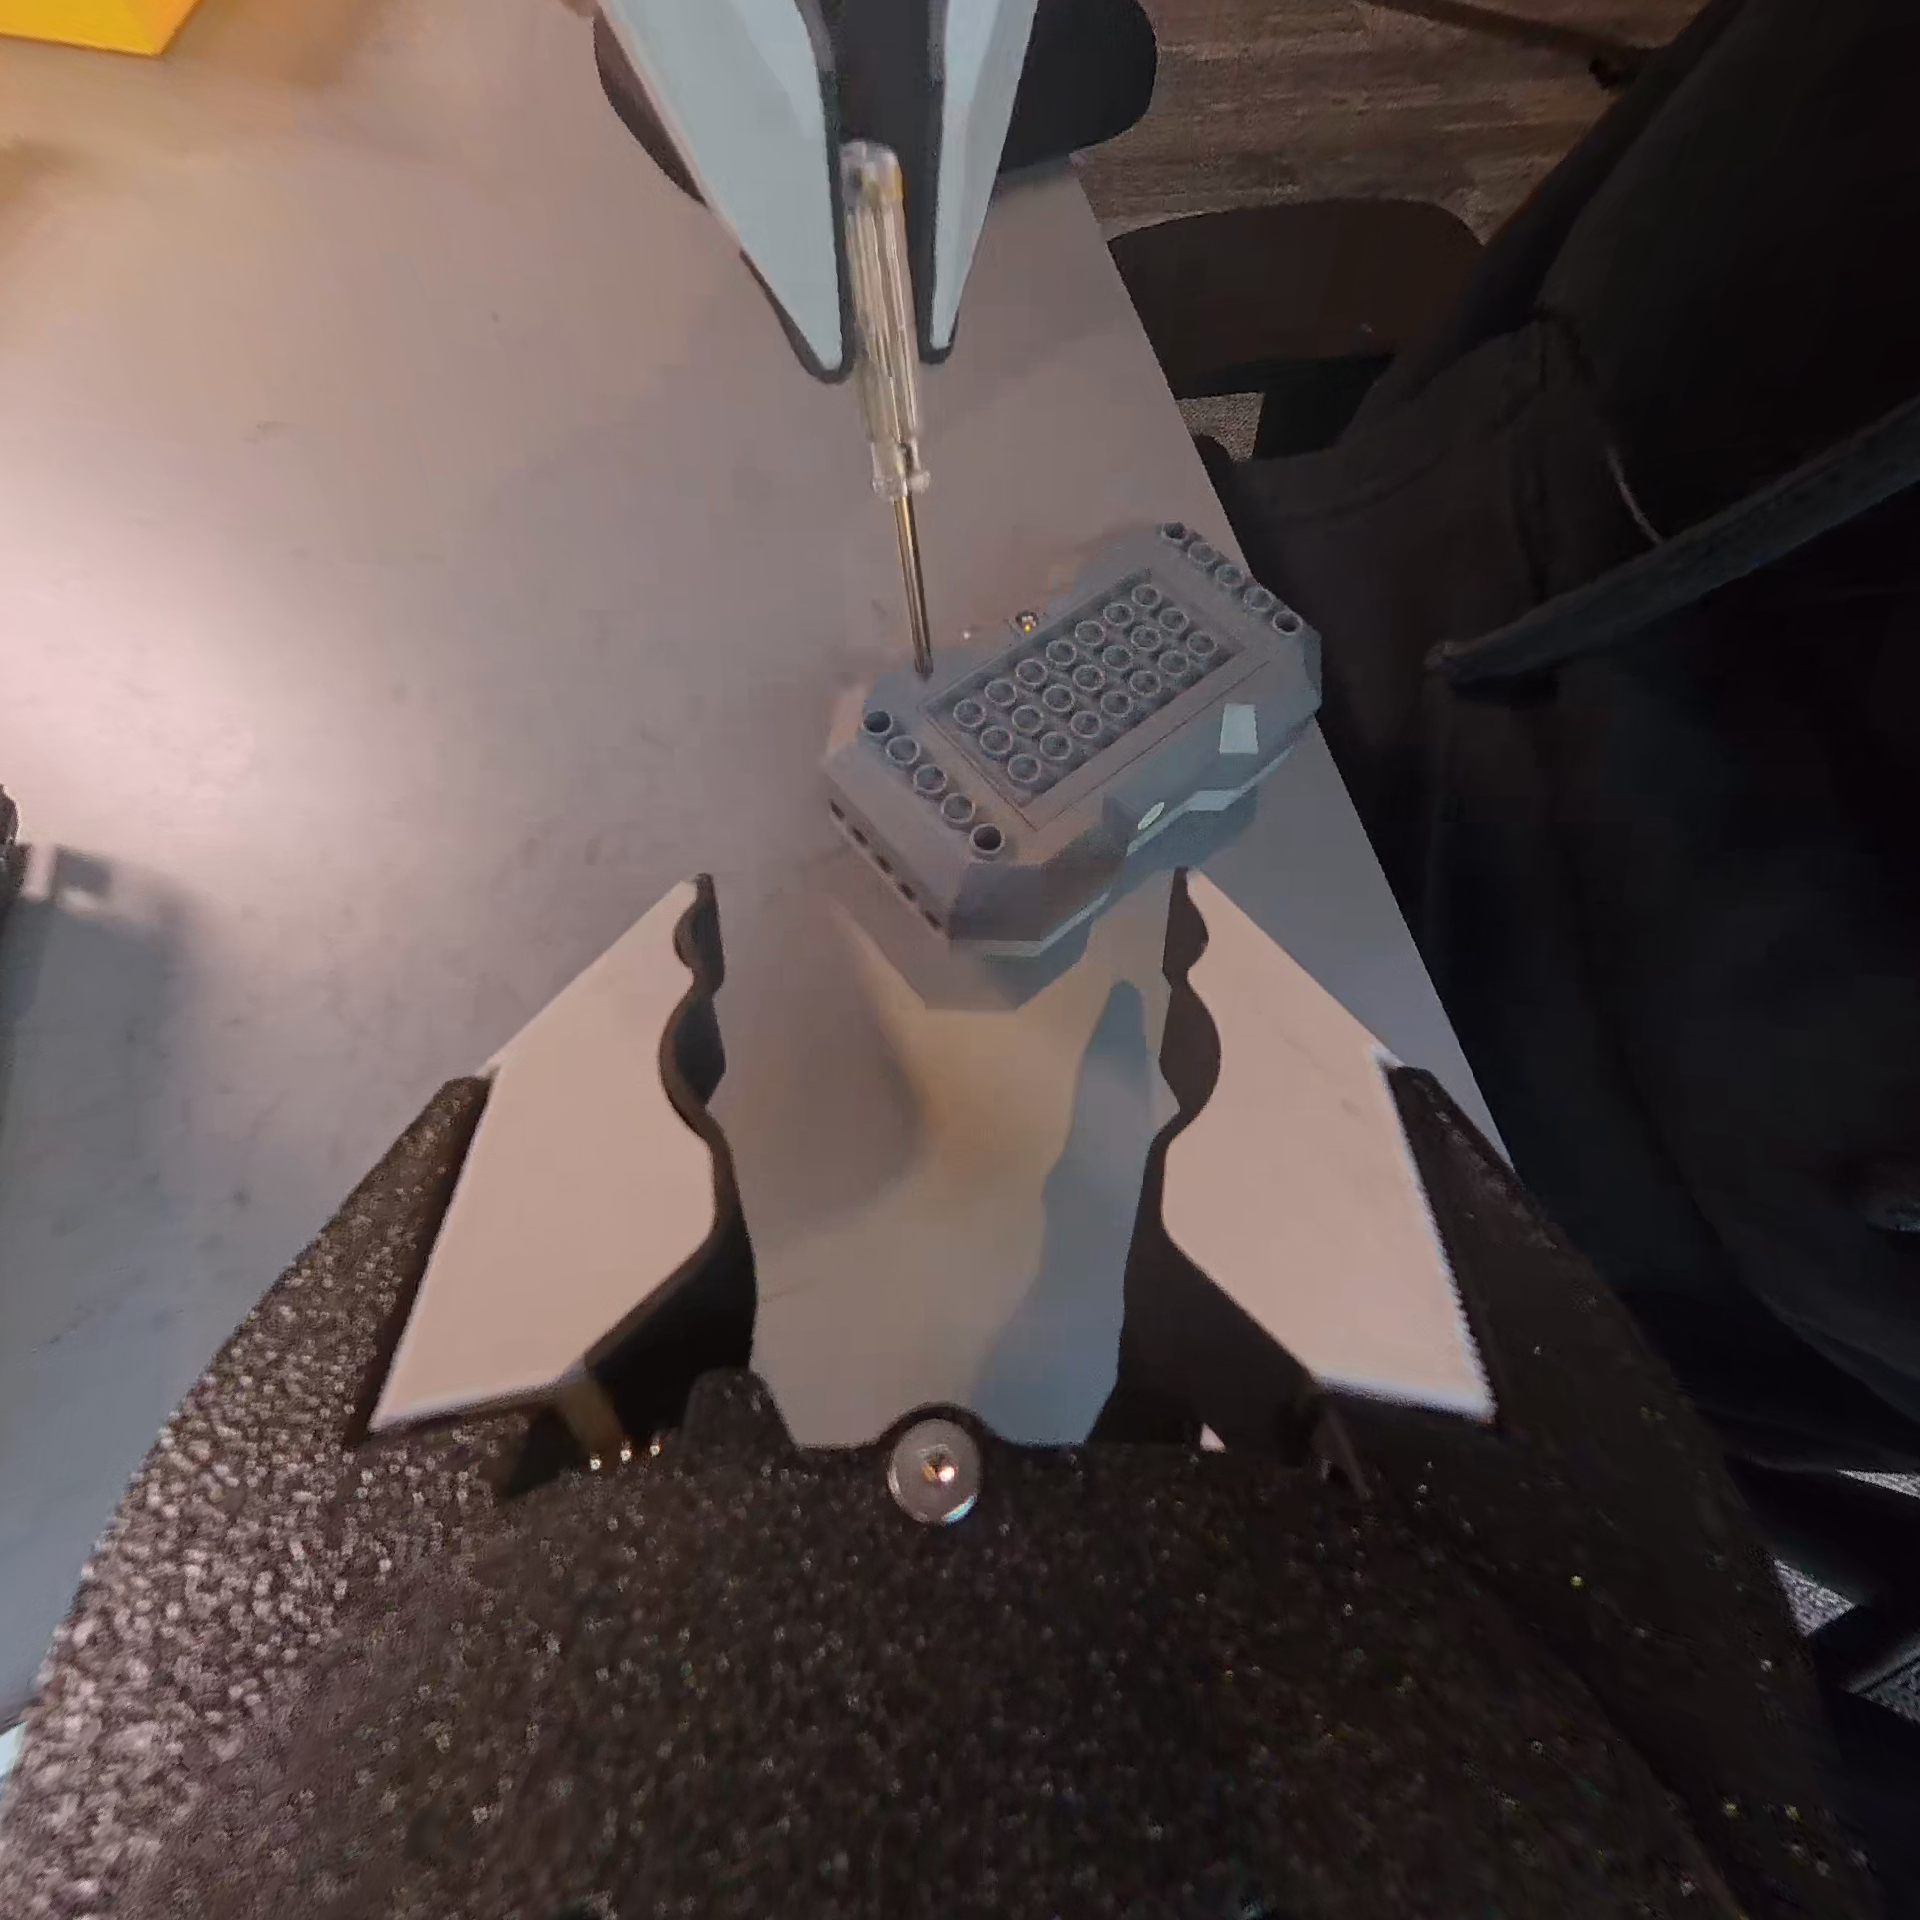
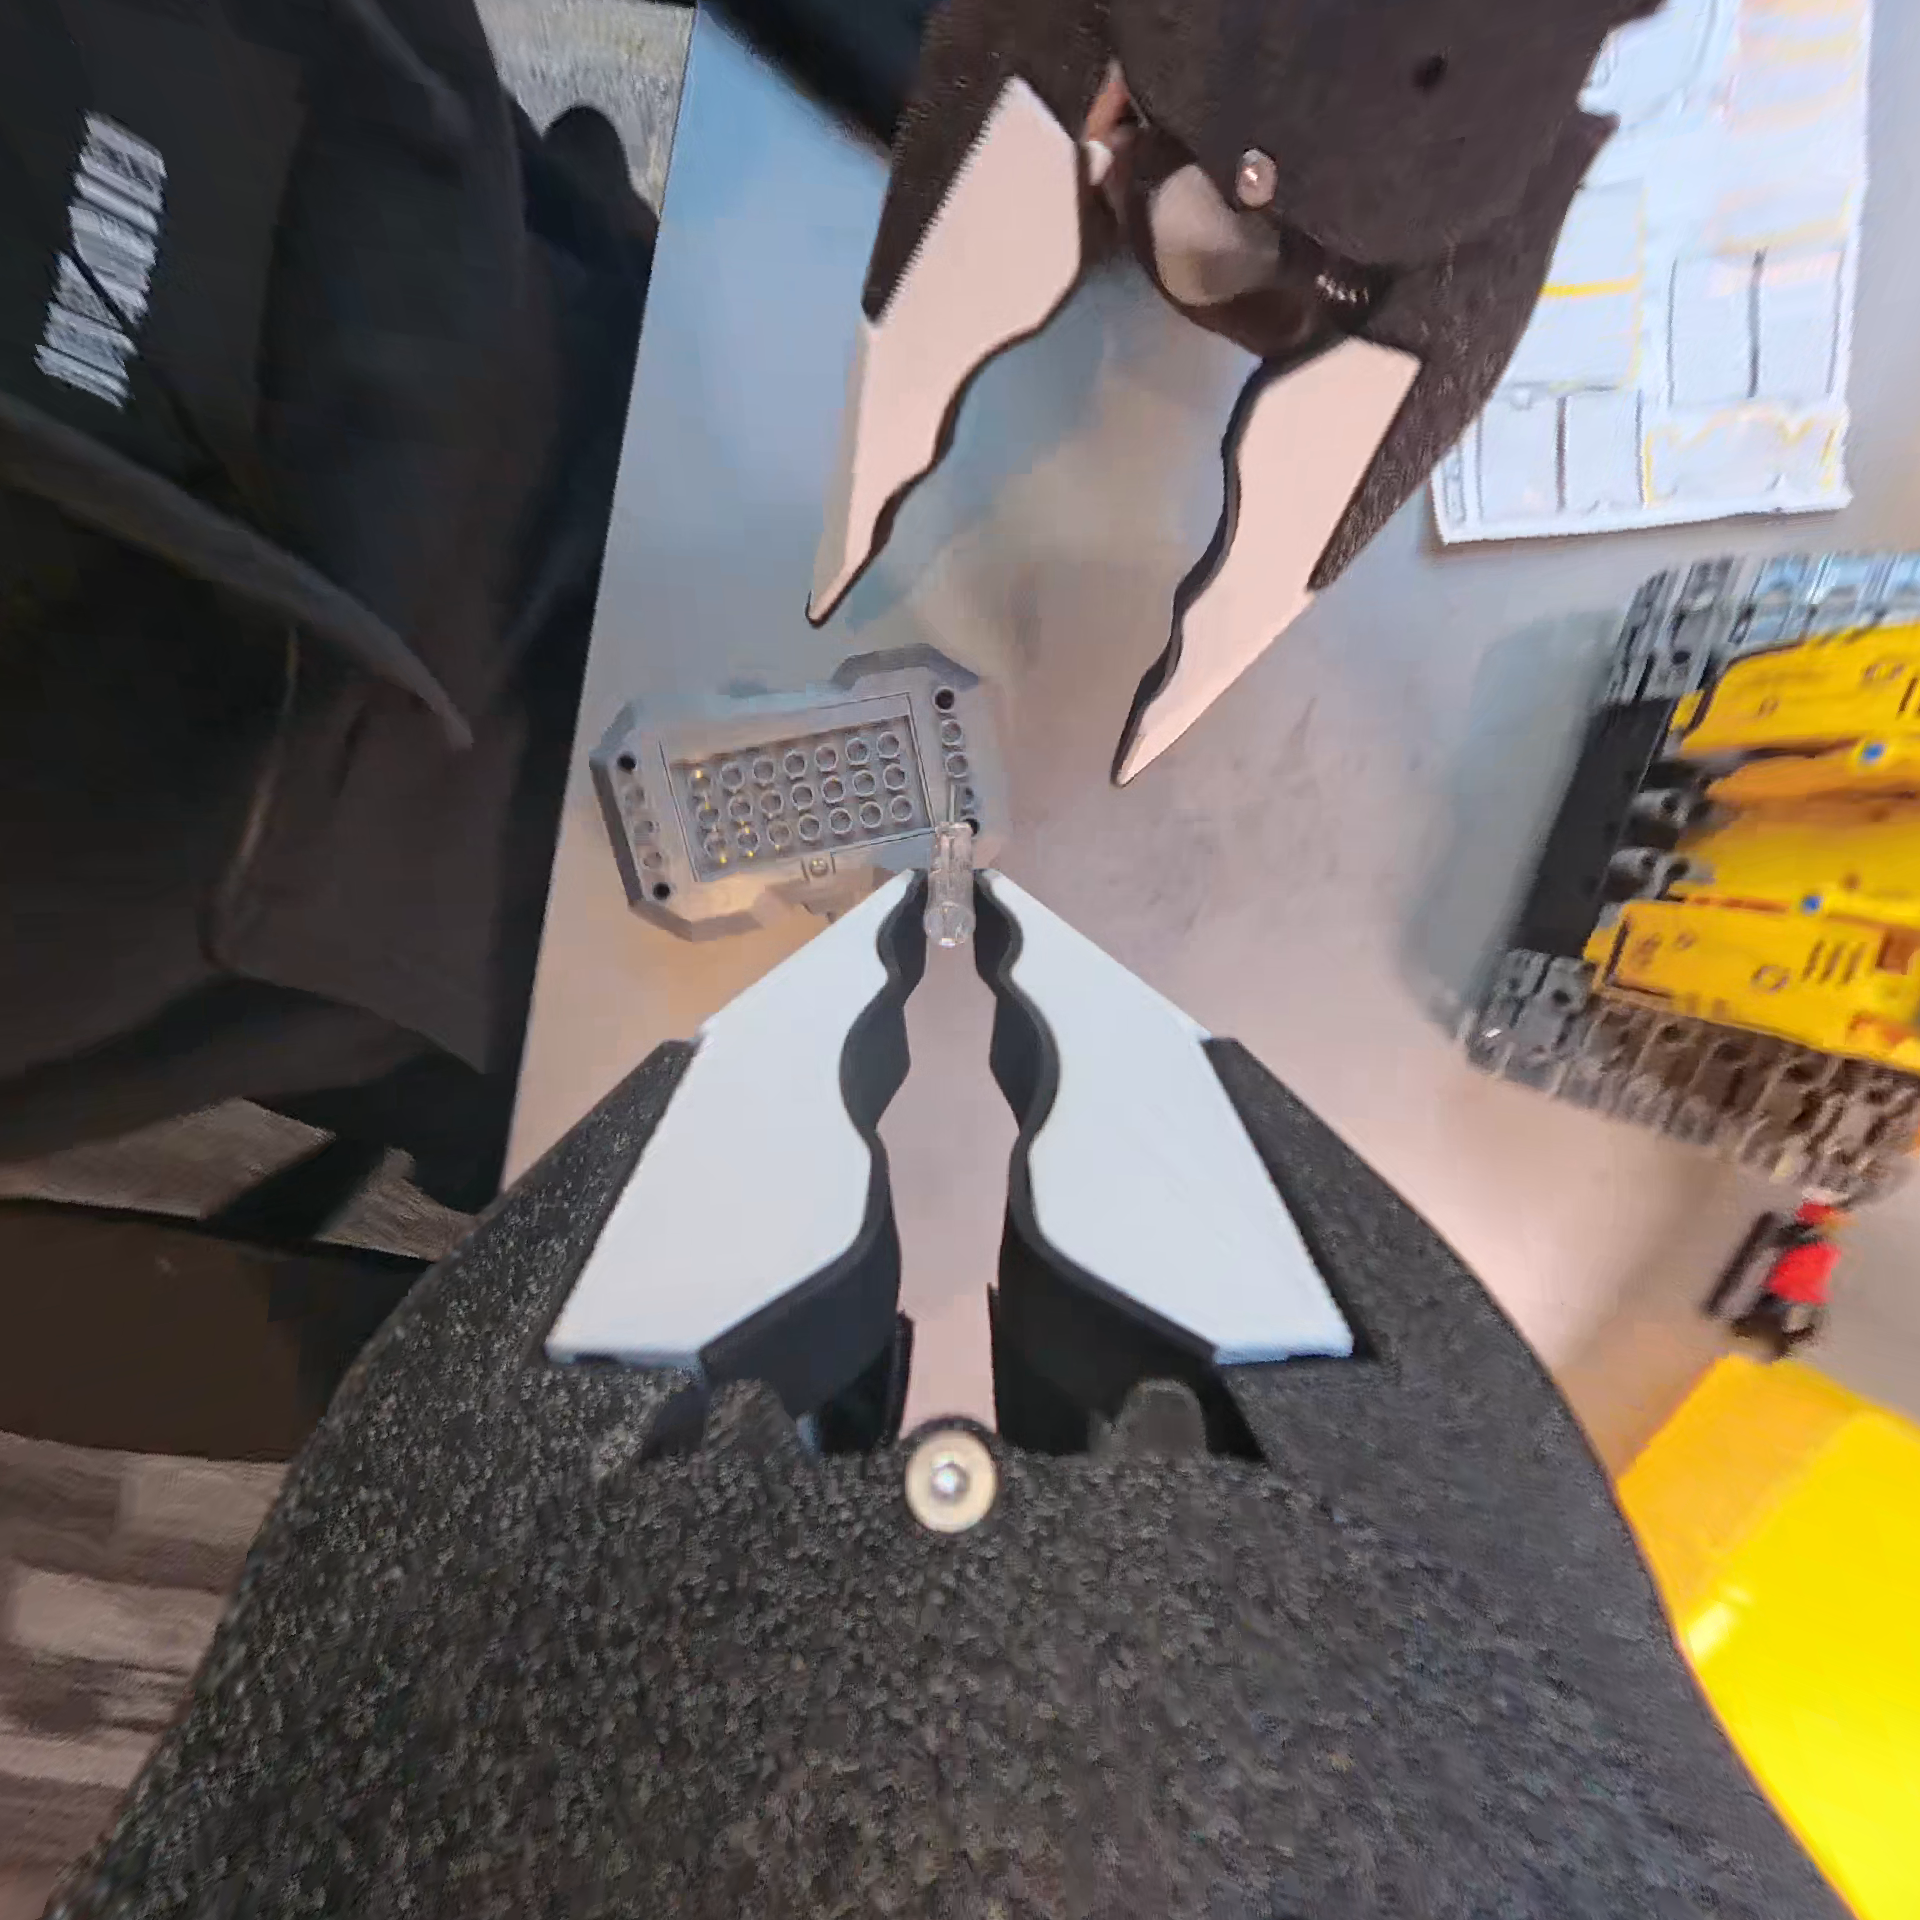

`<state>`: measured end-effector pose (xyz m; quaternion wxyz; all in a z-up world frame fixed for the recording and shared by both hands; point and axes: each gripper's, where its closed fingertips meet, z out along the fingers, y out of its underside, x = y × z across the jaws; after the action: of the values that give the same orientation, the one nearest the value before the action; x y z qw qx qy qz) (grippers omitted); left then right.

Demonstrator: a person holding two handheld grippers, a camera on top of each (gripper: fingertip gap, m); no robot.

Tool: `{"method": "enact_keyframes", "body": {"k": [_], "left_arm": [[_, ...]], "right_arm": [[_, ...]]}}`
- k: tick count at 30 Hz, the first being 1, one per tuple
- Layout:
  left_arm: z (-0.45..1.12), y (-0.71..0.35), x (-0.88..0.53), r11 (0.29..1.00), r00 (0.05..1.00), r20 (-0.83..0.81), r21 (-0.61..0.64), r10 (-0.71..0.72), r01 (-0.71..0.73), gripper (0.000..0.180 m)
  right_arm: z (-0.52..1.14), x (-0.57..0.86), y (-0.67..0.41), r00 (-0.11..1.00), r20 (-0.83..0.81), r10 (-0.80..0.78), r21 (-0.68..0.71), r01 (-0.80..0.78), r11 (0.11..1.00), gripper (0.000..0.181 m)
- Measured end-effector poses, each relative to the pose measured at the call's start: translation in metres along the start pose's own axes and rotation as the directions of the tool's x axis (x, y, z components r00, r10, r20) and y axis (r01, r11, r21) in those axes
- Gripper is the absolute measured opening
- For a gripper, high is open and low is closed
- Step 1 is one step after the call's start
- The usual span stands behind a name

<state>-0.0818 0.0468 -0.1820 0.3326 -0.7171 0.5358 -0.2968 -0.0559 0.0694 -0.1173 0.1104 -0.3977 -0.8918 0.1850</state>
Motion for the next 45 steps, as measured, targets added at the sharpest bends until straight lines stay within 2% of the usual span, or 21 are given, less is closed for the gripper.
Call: {"method": "enact_keyframes", "body": {"k": [6,10,15,19,21,23,24,28,32,34,37,40,42,45], "left_arm": [[0.006,-0.019,0.021,0.999,1.0,0.003,0.028,-0.028,0.028,0.111],[0.016,-0.03,0.035,0.984,0.982,0.083,0.063,-0.171,0.167,0.129],[0.025,-0.023,0.038,0.92,0.87,0.299,0.128,-0.392,0.37,0.139],[0.041,-0.016,0.028,0.865,0.754,0.424,0.222,-0.501,0.45,0.14],[0.051,-0.007,0.022,0.855,0.725,0.46,0.195,-0.513,0.481,0.142],[0.051,-0.012,0.02,0.877,0.741,0.477,0.176,-0.474,0.448,0.125],[0.054,-0.011,0.022,0.876,0.754,0.457,0.146,-0.471,0.459,0.123],[0.046,0.0,0.016,0.917,0.854,0.388,-0.049,-0.347,0.395,0.123],[0.038,0.002,0.001,0.944,0.938,0.251,-0.168,-0.238,0.284,0.122],[0.035,0.0,-0.01,0.95,0.955,0.199,-0.179,-0.218,0.254,0.122],[0.035,-0.01,-0.017,0.967,0.97,0.115,-0.118,-0.213,0.226,0.12],[0.033,-0.012,-0.016,0.979,0.979,0.067,-0.053,-0.194,0.198,0.13],[0.033,-0.008,-0.013,0.987,0.986,0.083,-0.048,-0.146,0.151,0.137],[0.037,0.004,-0.015,0.993,0.987,0.152,-0.107,-0.042,0.059,0.141]], "right_arm": [[-0.01,-0.011,0.009,0.974,-0.024,0.225,0.054,-0.224,0.973,0.008],[-0.013,-0.024,0.025,0.943,-0.04,0.329,0.086,-0.325,0.942,0.008],[-0.006,-0.044,0.044,0.894,-0.017,0.447,0.135,-0.441,0.887,0.008],[0.001,-0.05,0.062,0.855,-0.032,0.517,0.185,-0.503,0.844,0.008],[0.003,-0.052,0.063,0.838,-0.022,0.545,0.231,-0.526,0.818,0.008],[0.004,-0.052,0.063,0.838,-0.031,0.545,0.263,-0.52,0.813,0.008],[0.003,-0.052,0.063,0.842,-0.041,0.537,0.268,-0.509,0.818,0.008],[-0.006,-0.049,0.057,0.865,-0.063,0.498,0.294,-0.461,0.837,0.008],[-0.009,-0.041,0.048,0.878,-0.078,0.472,0.268,-0.438,0.858,0.008],[-0.008,-0.035,0.045,0.881,-0.084,0.466,0.247,-0.435,0.866,0.008],[-0.006,-0.026,0.041,0.876,-0.087,0.475,0.228,-0.446,0.865,0.008],[-0.003,-0.017,0.041,0.87,-0.086,0.486,0.21,-0.461,0.862,0.008],[0.0,-0.014,0.042,0.867,-0.077,0.492,0.196,-0.47,0.86,0.008],[0.005,-0.012,0.042,0.866,-0.056,0.497,0.176,-0.482,0.858,0.008]]}}
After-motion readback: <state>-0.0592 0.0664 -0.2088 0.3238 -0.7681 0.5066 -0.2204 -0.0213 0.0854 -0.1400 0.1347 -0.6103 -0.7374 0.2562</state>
